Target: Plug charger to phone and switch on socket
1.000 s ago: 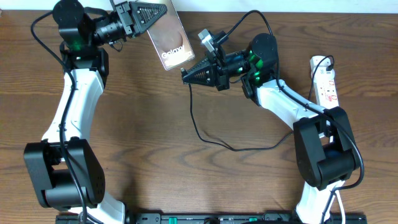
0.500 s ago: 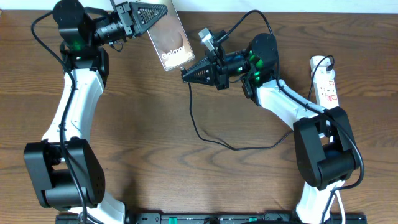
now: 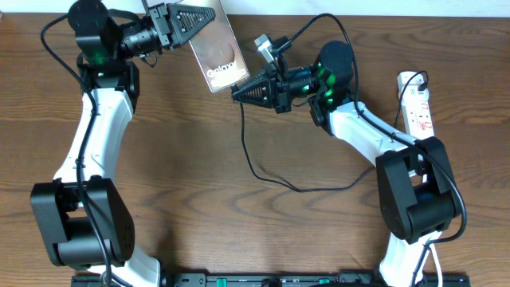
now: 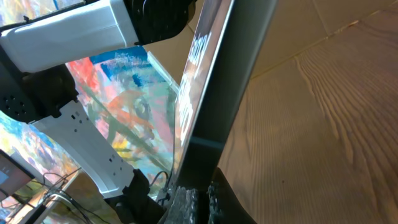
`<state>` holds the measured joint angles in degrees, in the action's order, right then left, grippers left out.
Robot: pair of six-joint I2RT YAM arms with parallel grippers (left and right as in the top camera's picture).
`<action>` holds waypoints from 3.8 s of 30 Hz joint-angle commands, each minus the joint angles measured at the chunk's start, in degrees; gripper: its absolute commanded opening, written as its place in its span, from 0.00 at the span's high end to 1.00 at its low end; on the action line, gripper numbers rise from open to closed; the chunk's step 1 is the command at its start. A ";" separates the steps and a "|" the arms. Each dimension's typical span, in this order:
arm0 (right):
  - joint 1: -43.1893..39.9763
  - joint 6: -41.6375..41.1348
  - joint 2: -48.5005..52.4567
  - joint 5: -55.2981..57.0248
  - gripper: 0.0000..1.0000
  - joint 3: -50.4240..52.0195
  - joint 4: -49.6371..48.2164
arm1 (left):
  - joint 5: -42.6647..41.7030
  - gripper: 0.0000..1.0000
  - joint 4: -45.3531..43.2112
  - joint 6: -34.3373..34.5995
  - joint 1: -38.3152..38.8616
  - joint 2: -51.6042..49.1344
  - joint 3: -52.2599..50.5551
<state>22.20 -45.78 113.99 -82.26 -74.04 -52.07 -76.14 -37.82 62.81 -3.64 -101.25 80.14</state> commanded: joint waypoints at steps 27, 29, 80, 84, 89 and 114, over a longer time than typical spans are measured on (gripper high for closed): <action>-0.35 1.18 0.50 2.01 0.99 -0.48 -0.90 | 0.70 0.92 -0.39 -1.70 1.11 0.85 0.66; -0.35 1.05 0.50 2.01 0.99 -0.48 -0.92 | 0.70 0.93 -0.39 -2.19 1.09 0.83 0.66; -0.94 0.15 0.50 4.44 0.99 -0.48 -0.85 | -1.03 0.93 0.07 -3.61 1.22 0.81 0.66; -0.59 -1.79 0.50 5.66 0.99 -0.48 -0.87 | -1.03 0.92 0.20 -3.63 1.27 0.81 0.61; -0.37 -3.43 0.50 7.15 0.99 -0.48 -0.90 | -1.49 0.93 0.52 -3.85 1.27 0.81 0.57; -0.35 -8.92 0.50 10.86 0.99 -0.48 -5.68 | -6.38 0.93 1.55 -6.23 1.49 0.42 0.55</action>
<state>22.00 -53.41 114.24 -79.66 -73.54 -56.47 -75.40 -36.45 56.93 -2.96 -101.25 80.16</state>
